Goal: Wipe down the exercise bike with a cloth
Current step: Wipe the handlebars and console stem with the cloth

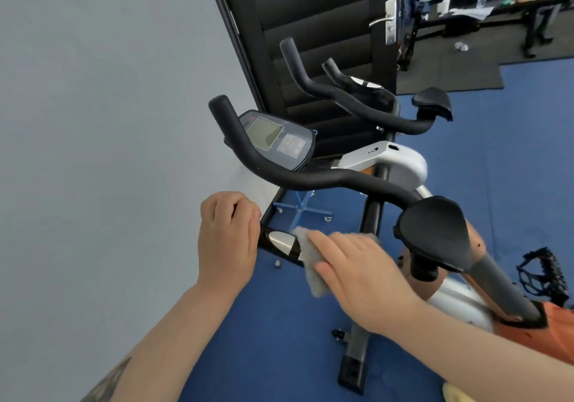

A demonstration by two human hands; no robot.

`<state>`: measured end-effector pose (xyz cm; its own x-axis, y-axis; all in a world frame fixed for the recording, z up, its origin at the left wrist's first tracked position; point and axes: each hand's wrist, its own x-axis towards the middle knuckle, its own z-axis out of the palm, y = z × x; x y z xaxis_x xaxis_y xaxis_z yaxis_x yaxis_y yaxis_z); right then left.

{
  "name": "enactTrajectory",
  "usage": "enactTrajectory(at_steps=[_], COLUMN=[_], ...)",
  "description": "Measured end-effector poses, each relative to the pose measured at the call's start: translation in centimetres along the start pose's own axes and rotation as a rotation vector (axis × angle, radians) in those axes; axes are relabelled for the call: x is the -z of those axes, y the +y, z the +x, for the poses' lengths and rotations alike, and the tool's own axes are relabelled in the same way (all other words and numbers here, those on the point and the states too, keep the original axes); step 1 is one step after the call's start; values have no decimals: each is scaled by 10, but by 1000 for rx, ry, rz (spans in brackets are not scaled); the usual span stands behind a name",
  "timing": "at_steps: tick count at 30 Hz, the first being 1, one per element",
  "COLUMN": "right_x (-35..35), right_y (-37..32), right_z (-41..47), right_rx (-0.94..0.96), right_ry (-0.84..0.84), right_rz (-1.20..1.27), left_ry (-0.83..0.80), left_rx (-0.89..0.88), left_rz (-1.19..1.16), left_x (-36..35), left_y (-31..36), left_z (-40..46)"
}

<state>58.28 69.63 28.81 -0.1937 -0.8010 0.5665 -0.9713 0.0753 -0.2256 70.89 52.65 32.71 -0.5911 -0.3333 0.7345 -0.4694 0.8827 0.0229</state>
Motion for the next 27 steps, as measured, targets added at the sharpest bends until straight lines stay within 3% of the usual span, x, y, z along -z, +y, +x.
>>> enactTrajectory(at_steps=[5, 8, 12, 16, 20, 23, 27], right_x=[-3, -5, 1, 4, -9, -1, 5], right_y=[-24, -43, 2, -14, -37, -5, -12], right_z=[26, 49, 9, 35, 59, 17, 24], right_rx=[-167, -119, 25, -118, -19, 17, -113], right_ry=[2, -50, -69, -60, -260, -124, -35], right_rz=[35, -87, 71, 52, -127, -2, 81], left_ry=[19, 53, 54, 94, 143, 143, 155], left_rx=[75, 95, 107, 230, 259, 168, 166], left_rz=[6, -18, -139, -219, -204, -177, -156], left_x=[-6, -8, -8, -10, -12, -12, -15], left_y=[6, 8, 8, 17, 21, 14, 14], left_z=[-2, -3, -5, -2, 0, -3, 1])
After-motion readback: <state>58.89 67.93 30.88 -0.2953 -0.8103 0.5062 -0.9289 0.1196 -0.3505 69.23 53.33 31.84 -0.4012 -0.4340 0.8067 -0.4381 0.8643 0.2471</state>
